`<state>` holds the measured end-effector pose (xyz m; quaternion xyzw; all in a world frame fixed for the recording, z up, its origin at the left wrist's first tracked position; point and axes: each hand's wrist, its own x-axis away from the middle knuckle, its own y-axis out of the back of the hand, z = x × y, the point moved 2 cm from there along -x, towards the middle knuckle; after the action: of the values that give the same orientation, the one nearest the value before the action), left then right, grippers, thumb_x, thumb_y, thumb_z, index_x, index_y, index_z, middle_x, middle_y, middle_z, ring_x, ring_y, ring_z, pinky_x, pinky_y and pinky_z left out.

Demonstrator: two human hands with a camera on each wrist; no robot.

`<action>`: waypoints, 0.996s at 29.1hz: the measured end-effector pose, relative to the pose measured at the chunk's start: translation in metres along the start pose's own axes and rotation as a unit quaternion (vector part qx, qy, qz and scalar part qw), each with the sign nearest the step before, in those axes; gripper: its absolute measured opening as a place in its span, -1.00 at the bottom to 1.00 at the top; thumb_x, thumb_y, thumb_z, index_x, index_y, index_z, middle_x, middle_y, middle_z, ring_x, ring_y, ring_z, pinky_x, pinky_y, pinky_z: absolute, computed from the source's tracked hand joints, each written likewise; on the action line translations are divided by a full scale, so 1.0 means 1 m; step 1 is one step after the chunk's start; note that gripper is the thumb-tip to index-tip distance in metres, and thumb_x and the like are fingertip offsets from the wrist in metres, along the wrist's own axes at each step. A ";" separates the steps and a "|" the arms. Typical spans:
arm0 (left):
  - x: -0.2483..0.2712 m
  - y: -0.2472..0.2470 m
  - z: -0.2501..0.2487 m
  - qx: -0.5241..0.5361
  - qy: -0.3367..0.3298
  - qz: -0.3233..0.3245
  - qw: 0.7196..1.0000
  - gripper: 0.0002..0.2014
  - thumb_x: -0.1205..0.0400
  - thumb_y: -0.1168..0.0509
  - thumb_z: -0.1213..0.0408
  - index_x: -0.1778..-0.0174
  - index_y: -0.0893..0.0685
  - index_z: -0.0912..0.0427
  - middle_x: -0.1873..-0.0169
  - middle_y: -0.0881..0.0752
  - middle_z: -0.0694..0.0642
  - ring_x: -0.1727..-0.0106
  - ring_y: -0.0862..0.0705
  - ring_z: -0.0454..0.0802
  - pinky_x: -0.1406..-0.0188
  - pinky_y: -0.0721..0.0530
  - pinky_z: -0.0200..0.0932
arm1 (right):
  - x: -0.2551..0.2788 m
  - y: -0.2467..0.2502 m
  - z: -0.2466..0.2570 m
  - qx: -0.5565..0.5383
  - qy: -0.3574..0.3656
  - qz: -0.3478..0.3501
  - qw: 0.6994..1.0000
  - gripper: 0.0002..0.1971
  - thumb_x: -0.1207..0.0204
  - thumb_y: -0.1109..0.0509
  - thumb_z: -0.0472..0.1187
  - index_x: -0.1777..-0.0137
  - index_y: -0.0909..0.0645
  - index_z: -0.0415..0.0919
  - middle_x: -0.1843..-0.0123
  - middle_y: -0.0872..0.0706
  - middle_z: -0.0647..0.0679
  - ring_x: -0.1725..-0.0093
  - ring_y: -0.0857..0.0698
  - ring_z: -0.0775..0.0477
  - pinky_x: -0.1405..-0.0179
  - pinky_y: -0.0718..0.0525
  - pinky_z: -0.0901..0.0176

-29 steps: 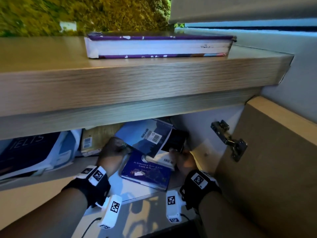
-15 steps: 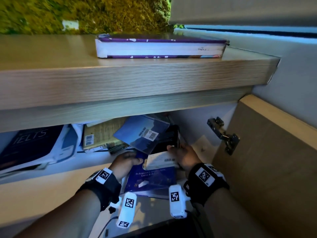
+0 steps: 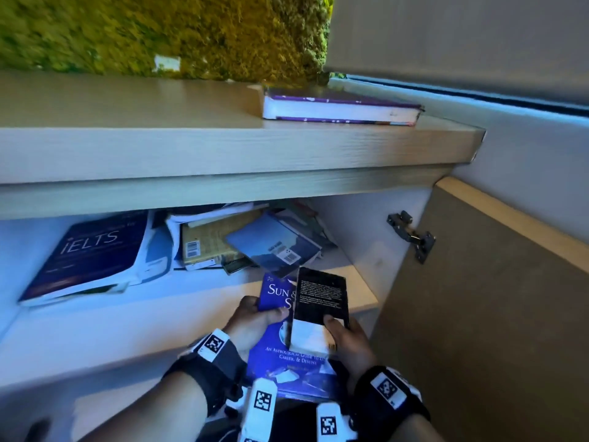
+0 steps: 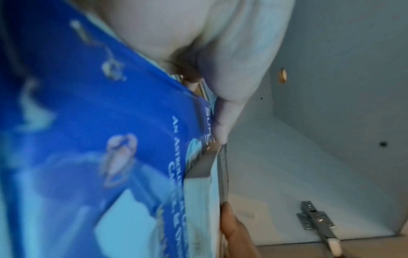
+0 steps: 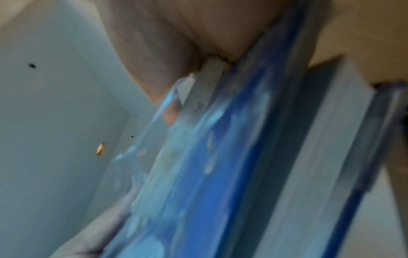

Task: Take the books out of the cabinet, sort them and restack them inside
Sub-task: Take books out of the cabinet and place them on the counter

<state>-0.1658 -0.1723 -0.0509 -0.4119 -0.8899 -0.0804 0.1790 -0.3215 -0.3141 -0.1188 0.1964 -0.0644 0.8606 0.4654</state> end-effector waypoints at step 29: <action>0.213 0.137 -0.380 0.145 -0.043 -0.188 0.970 -0.91 -0.74 -0.31 0.25 -0.13 -0.66 0.11 0.05 -0.81 0.33 0.13 -0.81 0.33 0.19 -0.81 0.28 | 0.220 -0.113 0.459 0.071 0.127 0.086 0.986 -0.44 -0.11 -0.57 0.28 0.02 -0.74 -0.12 0.05 -0.87 -0.12 0.02 -0.83 -0.26 -0.07 -0.81 -0.33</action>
<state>-0.0928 -0.0443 0.3810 -0.2100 -0.9604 0.0349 0.1795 -0.2079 -0.2149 0.3805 0.1115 0.0395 0.9177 0.3792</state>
